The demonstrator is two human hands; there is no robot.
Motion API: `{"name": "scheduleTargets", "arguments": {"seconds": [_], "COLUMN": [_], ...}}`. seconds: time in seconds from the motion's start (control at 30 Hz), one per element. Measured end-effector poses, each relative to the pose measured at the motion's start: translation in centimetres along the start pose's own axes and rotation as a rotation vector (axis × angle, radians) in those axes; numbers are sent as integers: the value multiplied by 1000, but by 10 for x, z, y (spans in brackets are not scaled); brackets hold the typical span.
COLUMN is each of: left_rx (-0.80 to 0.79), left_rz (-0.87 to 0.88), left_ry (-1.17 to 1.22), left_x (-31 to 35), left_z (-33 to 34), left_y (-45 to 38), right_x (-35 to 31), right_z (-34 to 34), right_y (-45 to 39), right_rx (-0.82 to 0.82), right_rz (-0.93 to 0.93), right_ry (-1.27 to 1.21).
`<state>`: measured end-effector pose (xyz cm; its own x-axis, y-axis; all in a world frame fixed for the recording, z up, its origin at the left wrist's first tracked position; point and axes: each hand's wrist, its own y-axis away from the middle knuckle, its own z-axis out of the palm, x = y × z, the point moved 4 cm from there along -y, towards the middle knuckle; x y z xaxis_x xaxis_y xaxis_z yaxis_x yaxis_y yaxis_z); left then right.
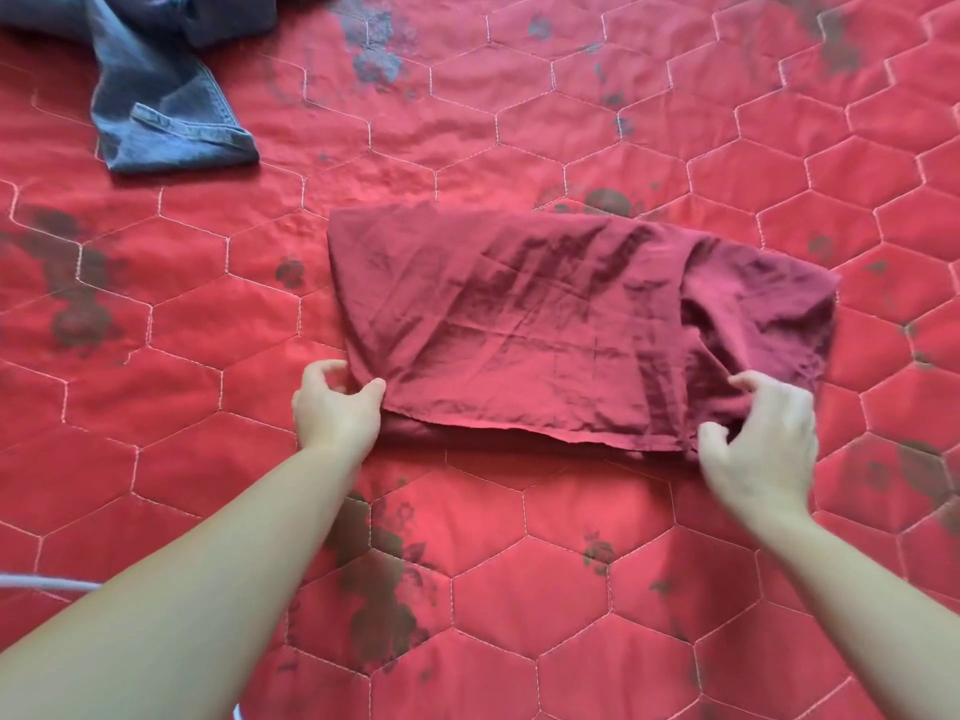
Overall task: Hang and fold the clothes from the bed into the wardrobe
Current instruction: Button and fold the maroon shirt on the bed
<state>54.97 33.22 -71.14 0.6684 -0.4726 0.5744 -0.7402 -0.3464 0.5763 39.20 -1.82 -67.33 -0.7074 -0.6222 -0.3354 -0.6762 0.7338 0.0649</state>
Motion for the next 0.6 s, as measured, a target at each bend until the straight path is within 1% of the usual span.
{"name": "scheduleTargets", "arguments": {"seconds": [0.07,0.1,0.17,0.2,0.23,0.3,0.37,0.43,0.5,0.53,0.6], "left_rx": [39,31,4,-18,-43,-104,-202,-272,-291,-302,-362], "left_rz": [78,110,126,116,101,75,65,97,187,234,312], "left_ry": [-93,-113,-136,-151,-155,-121,-51,-1,24,26,18], "left_x": [3,5,6,6,7,7,9,11,20,27,41], "left_z": [0,1,4,6,7,7,9,9,5,3,2], "left_y": [2,2,2,2,2,1,4,7,14,19,31], "right_x": [-30,-44,-70,-78,-84,-93,-109,-134,-157,-167,-185], "right_z": [5,11,28,40,52,68,70,67,64,61,53], "right_y": [10,14,23,27,31,38,44,51,56,57,57], "right_rx": [40,25,-64,-134,-202,-274,-255,-224,-230,-250,-377], "right_rz": [-167,-235,-348,-387,-403,-345,-300,-328,-330,-318,-218], "right_ry": [-11,-26,5,79,182,333,323,219,39,-91,-451]}}
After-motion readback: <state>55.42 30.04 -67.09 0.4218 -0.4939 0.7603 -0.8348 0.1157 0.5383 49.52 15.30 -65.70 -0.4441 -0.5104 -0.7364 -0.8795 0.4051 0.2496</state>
